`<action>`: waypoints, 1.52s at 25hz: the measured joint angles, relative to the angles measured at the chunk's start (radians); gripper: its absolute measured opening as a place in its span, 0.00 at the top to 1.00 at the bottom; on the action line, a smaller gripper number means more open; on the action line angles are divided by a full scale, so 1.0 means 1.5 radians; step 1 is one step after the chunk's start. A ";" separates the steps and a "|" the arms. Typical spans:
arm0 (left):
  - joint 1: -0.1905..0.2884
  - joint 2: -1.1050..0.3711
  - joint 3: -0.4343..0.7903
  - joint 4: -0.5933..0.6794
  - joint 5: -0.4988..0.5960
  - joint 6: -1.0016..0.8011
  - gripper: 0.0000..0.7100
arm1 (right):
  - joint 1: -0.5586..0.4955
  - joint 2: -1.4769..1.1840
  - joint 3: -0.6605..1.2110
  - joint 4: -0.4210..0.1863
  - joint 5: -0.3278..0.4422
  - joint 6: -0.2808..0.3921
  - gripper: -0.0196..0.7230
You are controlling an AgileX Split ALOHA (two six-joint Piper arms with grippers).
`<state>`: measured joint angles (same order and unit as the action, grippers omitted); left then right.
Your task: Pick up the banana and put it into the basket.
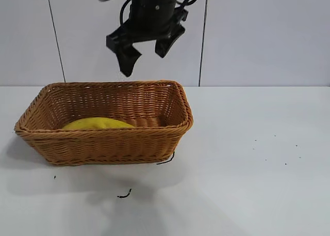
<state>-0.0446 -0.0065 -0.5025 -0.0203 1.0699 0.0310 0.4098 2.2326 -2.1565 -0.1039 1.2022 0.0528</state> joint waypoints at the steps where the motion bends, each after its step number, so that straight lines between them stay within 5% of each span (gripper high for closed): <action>1: 0.000 0.000 0.000 0.000 0.000 0.000 0.11 | -0.020 0.000 0.000 0.004 0.004 0.008 0.14; 17: 0.000 0.000 0.000 0.000 0.000 0.000 0.11 | -0.251 -0.010 0.057 0.021 0.011 0.024 0.14; 30: 0.000 0.000 0.000 0.000 0.000 0.000 0.11 | -0.296 -0.212 0.459 0.028 0.011 -0.010 0.14; 38: 0.000 0.000 0.000 0.000 0.000 0.000 0.11 | -0.296 -0.500 0.730 0.076 0.010 -0.028 0.14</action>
<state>-0.0446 -0.0065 -0.5025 -0.0203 1.0699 0.0310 -0.0349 1.4829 -1.0620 0.0095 1.2177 0.0111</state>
